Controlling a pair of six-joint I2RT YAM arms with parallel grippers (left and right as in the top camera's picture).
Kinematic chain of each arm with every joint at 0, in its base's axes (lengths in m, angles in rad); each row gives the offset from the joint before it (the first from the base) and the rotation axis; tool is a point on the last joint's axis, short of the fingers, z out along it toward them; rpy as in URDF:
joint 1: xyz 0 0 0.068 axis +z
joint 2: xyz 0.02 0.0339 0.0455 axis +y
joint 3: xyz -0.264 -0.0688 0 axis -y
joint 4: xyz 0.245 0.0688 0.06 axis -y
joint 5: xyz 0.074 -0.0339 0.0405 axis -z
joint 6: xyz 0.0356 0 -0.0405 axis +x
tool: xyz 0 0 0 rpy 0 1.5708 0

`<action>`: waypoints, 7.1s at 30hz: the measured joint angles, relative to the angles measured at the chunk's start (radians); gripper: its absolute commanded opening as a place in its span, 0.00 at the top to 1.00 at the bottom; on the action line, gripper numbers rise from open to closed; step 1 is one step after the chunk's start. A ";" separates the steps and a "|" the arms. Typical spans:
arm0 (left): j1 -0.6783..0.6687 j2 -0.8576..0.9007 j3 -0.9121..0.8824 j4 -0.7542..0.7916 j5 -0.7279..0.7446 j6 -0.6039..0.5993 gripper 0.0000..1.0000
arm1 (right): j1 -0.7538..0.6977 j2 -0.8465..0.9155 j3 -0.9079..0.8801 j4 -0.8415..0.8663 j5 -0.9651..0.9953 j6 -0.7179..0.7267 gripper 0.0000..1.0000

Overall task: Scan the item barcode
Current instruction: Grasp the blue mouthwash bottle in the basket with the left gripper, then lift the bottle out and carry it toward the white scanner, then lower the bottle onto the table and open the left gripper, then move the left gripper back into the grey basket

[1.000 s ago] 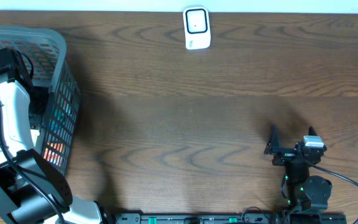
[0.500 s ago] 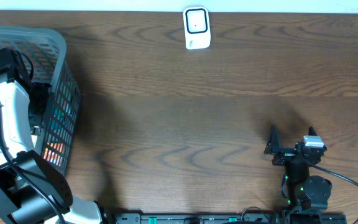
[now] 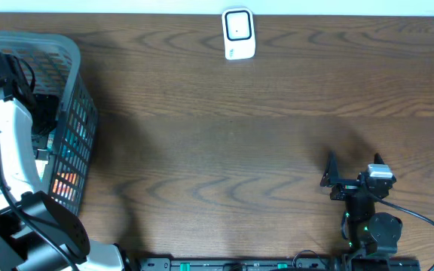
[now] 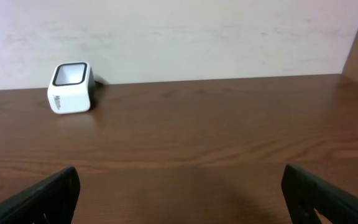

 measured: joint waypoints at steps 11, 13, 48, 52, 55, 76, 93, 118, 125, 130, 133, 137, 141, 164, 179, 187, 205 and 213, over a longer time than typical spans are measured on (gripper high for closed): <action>0.000 0.000 0.000 -0.039 -0.002 0.000 0.79 | 0.000 0.000 0.000 0.000 0.000 0.000 0.01; 0.001 -0.002 0.002 -0.048 -0.004 0.002 0.88 | 0.000 0.000 0.000 0.000 0.000 0.000 0.01; 0.008 -0.517 0.134 0.066 0.048 0.051 0.92 | 0.000 0.000 0.000 0.000 0.000 0.000 0.01; 0.009 -0.574 0.134 0.129 0.149 0.047 0.92 | 0.000 0.000 0.000 0.000 0.000 0.000 0.01; 0.009 -0.592 0.134 0.154 0.241 0.033 0.92 | 0.000 0.000 0.000 0.000 0.000 0.000 0.01; -0.489 -0.343 0.134 0.043 0.385 0.013 0.92 | 0.000 0.000 0.000 0.000 0.000 0.000 0.01; -0.986 0.023 0.134 0.049 0.096 0.019 0.92 | 0.000 0.000 0.000 0.000 0.000 0.000 0.01; -1.178 0.255 0.158 0.192 -0.105 -0.074 0.26 | 0.000 0.000 0.000 0.000 0.000 0.000 0.01; -1.178 0.255 0.158 0.192 -0.106 -0.023 0.24 | 0.000 0.000 0.000 0.000 0.000 0.000 0.01; -1.178 0.255 0.158 0.192 -0.106 -0.005 0.24 | 0.000 0.000 0.000 0.000 0.000 0.000 0.01; -1.178 0.255 0.158 0.179 -0.106 -0.002 0.24 | 0.000 0.000 0.000 0.000 0.000 0.000 0.01; -1.178 0.255 0.158 0.150 -0.106 -0.001 0.24 | 0.000 0.000 0.000 0.000 0.000 0.000 0.01; -1.178 0.255 0.152 0.150 -0.106 -0.001 0.24 | 0.000 0.000 0.000 0.000 0.000 0.000 0.01; -1.178 0.251 -0.010 0.284 -0.106 -0.044 0.24 | 0.000 0.000 0.000 0.000 0.000 0.000 0.01; -1.228 0.232 -0.106 0.342 -0.107 -0.212 0.12 | 0.000 0.000 0.000 0.000 0.000 0.000 0.01; -1.229 0.251 -0.150 0.223 -0.036 -0.301 0.05 | 0.000 0.000 0.000 0.000 0.000 0.000 0.01; -1.206 -0.195 -0.134 0.213 -0.065 -0.178 0.02 | 0.000 0.000 0.000 0.000 0.000 0.000 0.01; -1.118 -0.467 -0.064 0.236 -0.240 0.117 0.02 | 0.000 0.000 0.000 0.000 0.000 0.000 0.01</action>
